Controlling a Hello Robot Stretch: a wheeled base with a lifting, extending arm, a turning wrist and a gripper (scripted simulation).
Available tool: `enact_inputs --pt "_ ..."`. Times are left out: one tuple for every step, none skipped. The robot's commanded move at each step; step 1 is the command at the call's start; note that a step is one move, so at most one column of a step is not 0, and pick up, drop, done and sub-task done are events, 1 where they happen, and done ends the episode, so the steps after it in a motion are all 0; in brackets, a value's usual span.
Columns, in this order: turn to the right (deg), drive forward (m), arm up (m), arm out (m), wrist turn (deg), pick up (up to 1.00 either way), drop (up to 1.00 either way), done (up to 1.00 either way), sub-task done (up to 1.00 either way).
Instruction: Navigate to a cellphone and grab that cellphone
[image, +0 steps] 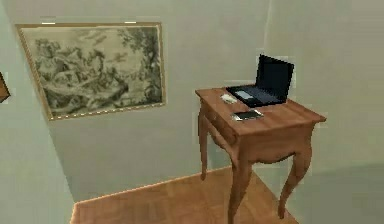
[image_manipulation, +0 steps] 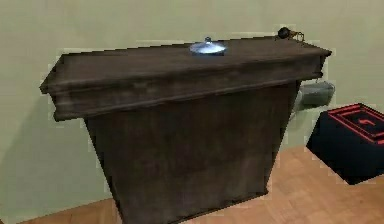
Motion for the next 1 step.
enact_inputs --pt "0.0 0.20 0.00 0.00 0.0 0.00 0.00 0.00 0.00"
